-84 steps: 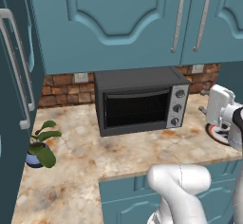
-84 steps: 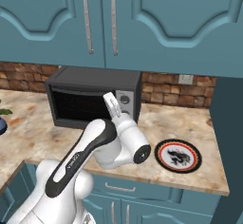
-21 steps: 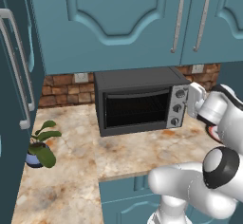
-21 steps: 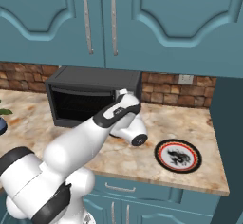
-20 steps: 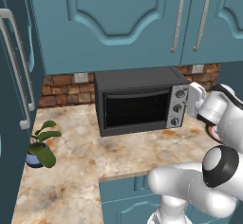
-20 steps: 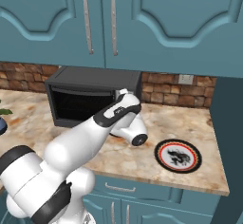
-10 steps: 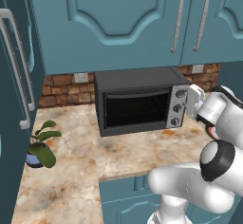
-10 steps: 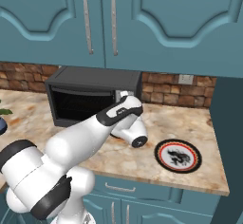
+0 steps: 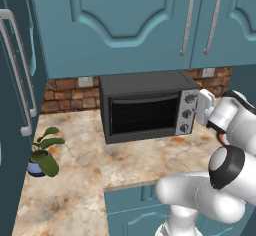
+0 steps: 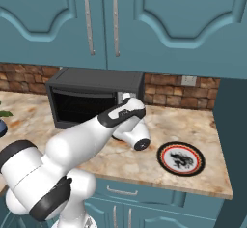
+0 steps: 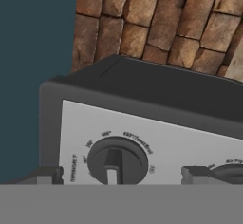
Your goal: Pull the toaster oven rack outwards. Pick up the baguette from the plate and place it on the toaster oven rack. Close the toaster oven door fully and set the temperature to the lowest setting.
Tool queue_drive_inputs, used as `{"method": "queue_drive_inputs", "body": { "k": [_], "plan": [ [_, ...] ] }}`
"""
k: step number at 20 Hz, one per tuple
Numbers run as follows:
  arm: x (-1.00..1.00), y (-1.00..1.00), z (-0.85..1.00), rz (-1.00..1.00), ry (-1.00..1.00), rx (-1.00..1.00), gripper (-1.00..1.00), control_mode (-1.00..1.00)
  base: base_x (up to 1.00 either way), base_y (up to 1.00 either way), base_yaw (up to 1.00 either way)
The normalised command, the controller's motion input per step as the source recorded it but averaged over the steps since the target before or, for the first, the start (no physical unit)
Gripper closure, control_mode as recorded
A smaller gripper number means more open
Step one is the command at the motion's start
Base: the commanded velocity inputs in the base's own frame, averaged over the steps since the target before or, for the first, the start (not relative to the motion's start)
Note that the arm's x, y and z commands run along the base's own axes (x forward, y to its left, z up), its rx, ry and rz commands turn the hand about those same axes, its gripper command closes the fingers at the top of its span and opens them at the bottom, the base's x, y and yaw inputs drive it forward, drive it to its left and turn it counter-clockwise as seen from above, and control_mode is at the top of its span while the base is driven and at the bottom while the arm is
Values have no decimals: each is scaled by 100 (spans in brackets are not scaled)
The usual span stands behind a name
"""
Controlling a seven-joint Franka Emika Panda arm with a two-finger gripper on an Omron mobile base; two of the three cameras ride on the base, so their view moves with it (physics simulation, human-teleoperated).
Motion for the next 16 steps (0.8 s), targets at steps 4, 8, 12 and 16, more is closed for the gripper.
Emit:
{"method": "queue_drive_inputs", "body": {
  "k": [4, 8, 12, 16],
  "plan": [
    [1, 0, 0, 0, 0, 0, -100, -100, 0, 0, 0],
    [5, 6, 0, 0, 0, 0, -100, -100, 0, 0, 0],
    [14, 17, 11, 0, 0, 0, -100, -100, 0, 0, 0],
    [26, 14, 8, 0, 0, 0, -100, -100, 0, 0, 0]
  ]
}}
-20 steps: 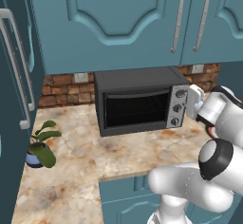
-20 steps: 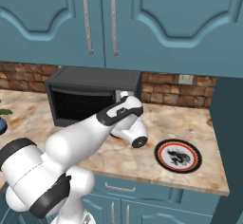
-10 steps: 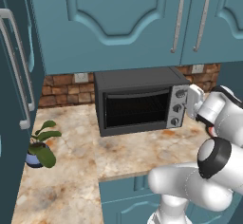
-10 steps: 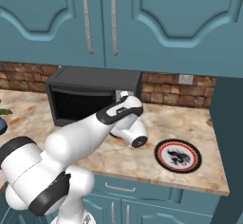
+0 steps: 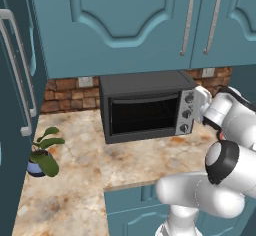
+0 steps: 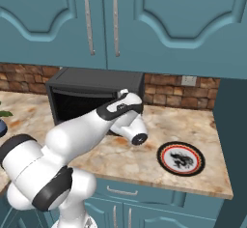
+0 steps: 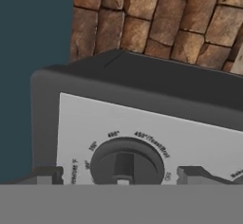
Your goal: Pull the toaster oven rack outwards. Pick up the baguette from the plate and place it on the toaster oven rack. Close the toaster oven door fully and set the temperature to the lowest setting.
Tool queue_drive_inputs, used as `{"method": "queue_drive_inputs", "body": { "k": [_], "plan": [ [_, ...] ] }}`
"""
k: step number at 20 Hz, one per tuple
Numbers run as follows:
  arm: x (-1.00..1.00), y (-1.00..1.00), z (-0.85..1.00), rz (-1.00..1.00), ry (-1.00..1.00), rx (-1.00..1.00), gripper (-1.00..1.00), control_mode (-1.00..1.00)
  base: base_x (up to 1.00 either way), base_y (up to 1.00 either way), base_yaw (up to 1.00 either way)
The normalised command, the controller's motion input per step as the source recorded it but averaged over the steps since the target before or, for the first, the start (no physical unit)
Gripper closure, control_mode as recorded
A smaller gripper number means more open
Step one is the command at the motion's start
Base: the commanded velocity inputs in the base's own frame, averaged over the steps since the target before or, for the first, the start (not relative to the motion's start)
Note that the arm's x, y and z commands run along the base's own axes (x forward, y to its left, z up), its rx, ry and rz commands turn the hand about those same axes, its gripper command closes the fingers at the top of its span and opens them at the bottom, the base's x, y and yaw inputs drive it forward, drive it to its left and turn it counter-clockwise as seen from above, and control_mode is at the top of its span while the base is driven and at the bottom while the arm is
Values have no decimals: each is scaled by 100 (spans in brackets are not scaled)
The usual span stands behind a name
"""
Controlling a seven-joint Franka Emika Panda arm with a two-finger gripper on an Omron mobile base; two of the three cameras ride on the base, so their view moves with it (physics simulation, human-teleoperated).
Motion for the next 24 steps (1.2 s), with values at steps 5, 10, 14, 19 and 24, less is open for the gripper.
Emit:
{"method": "queue_drive_inputs", "body": {
  "k": [5, 10, 14, 19, 24],
  "plan": [
    [36, 0, 0, -2, 0, 0, -100, -100, 0, 0, 0],
    [39, 0, 0, -1, 0, 0, 100, -100, 0, 0, 0],
    [23, -1, 0, 0, 0, 0, 100, -100, 0, 0, 0],
    [4, -5, 5, 0, -7, -6, 100, -100, 0, 0, 0],
    [6, -11, 5, 0, -22, -26, 100, -100, 0, 0, 0]
  ]
}}
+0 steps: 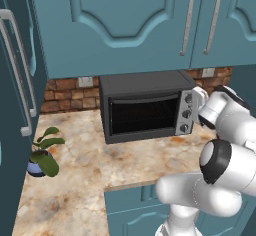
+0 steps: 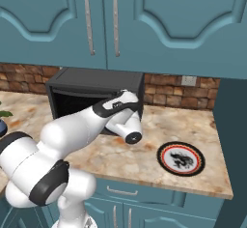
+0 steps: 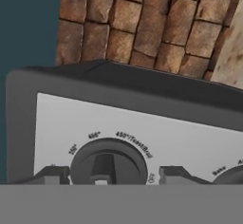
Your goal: Pull the toaster oven rack outwards. Pick up the baguette from the plate and place it on the toaster oven rack. Close the toaster oven door fully and set the temperature to the lowest setting.
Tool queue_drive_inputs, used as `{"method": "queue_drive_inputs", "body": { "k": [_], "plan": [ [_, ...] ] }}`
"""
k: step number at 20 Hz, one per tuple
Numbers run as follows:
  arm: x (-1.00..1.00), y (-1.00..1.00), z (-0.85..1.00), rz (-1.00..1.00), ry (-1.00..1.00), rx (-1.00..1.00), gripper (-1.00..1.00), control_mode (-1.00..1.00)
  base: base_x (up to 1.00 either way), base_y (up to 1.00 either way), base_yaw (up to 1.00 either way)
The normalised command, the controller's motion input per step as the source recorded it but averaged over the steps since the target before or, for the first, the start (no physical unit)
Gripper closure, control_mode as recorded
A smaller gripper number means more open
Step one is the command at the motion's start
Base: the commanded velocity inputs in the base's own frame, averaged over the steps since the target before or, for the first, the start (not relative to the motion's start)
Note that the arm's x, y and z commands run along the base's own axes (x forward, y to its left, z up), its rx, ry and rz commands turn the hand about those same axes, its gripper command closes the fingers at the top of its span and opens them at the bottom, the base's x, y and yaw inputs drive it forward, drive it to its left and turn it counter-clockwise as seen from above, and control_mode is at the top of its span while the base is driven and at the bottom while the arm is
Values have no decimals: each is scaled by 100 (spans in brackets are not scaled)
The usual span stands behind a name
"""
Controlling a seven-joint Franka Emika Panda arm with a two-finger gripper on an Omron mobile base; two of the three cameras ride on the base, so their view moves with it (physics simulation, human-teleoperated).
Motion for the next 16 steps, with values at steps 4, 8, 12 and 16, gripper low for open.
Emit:
{"method": "queue_drive_inputs", "body": {
  "k": [4, 8, 12, 16],
  "plan": [
    [10, -23, 0, 0, -23, -36, 100, -100, 0, 0, 0],
    [8, -38, 0, 0, -22, -39, 100, -100, 0, 0, 0],
    [8, -52, 0, 1, -21, -42, 100, -100, 0, 0, 0],
    [7, -56, 0, 3, -20, -45, 100, -100, 0, 0, 0]
  ]
}}
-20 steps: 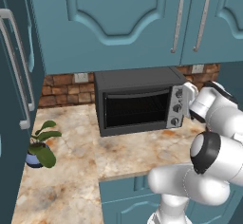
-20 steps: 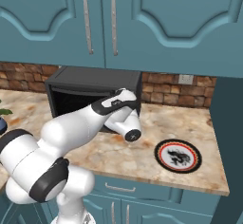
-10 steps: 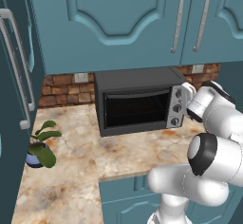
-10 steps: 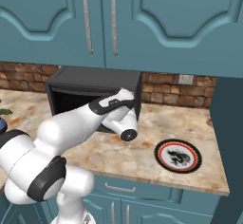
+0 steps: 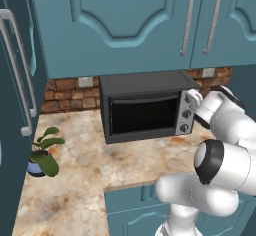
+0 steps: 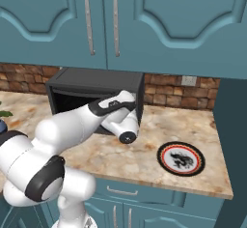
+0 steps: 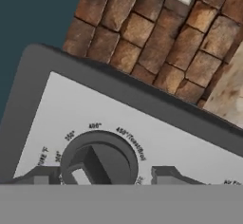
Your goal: Pull the toaster oven rack outwards. Pick up the baguette from the plate and place it on the toaster oven rack. Close the toaster oven door fully and set the temperature to the lowest setting.
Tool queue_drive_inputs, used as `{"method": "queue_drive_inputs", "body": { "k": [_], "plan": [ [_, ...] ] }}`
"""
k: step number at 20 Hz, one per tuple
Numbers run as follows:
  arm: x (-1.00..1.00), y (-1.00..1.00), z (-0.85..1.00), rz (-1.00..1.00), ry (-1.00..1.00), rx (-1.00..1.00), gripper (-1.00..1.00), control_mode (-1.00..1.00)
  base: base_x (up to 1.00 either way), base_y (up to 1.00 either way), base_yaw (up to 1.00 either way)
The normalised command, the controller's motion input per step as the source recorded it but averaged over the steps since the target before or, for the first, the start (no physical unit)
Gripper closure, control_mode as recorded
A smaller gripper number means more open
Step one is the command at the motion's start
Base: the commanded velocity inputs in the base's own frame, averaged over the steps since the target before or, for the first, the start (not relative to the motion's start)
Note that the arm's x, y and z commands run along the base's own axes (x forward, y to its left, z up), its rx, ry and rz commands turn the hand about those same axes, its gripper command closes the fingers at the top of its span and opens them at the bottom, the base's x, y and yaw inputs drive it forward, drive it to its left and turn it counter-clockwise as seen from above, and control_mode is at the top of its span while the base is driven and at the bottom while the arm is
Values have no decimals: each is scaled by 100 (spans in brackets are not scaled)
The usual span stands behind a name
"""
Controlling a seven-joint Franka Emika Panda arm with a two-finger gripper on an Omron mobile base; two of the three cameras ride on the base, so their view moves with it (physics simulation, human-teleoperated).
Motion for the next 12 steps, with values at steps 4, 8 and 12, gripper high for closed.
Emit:
{"method": "queue_drive_inputs", "body": {
  "k": [4, 8, 12],
  "plan": [
    [6, -55, 0, 4, -23, -49, 100, -100, 0, 0, 0],
    [6, -51, 4, 5, -28, -51, 100, -100, 0, 0, 0],
    [15, -52, 9, 8, -31, -50, 100, -100, 0, 0, 0]
  ]
}}
